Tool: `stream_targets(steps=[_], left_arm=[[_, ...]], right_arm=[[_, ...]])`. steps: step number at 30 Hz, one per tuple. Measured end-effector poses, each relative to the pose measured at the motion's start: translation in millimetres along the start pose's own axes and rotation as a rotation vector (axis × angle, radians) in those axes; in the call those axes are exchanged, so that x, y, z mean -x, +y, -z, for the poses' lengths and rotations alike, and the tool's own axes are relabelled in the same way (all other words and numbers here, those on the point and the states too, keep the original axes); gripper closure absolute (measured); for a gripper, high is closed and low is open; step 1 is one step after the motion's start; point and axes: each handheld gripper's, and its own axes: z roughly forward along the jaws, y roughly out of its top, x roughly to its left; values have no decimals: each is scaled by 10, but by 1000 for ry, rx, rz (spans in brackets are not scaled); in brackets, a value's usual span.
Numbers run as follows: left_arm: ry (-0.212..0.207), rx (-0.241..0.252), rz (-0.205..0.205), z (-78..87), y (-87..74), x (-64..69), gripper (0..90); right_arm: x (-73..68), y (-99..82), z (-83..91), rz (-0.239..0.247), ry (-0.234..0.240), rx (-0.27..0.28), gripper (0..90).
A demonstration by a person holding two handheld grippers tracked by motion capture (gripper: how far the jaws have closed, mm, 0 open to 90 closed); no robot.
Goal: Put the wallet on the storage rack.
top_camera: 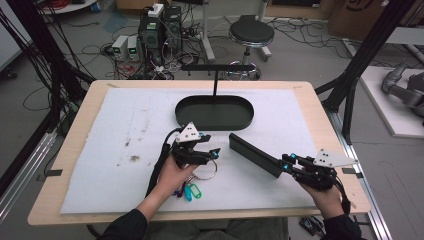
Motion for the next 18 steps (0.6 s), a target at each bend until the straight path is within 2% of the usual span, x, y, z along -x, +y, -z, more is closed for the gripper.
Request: stream_targets(steps=[6, 8, 12, 14, 16, 18], left_arm=[[34, 4, 32, 58, -33, -63, 388], [35, 2, 37, 62, -41, -75, 386], [36, -2, 38, 53, -45, -69, 385], [29, -8, 32, 33, -46, -57, 385], [19, -10, 34, 15, -49, -39, 386], [24, -13, 30, 0, -48, -23, 386]], right_arm=[[29, 22, -1, -44, -77, -10, 545], [27, 30, 1, -46, -80, -4, 497], [-6, 43, -10, -23, -90, -6, 495], [-35, 53, -23, -1, -112, -13, 497], [-43, 61, -16, 0, -129, -12, 481], [-45, 61, -9, -3, -117, -5, 472]])
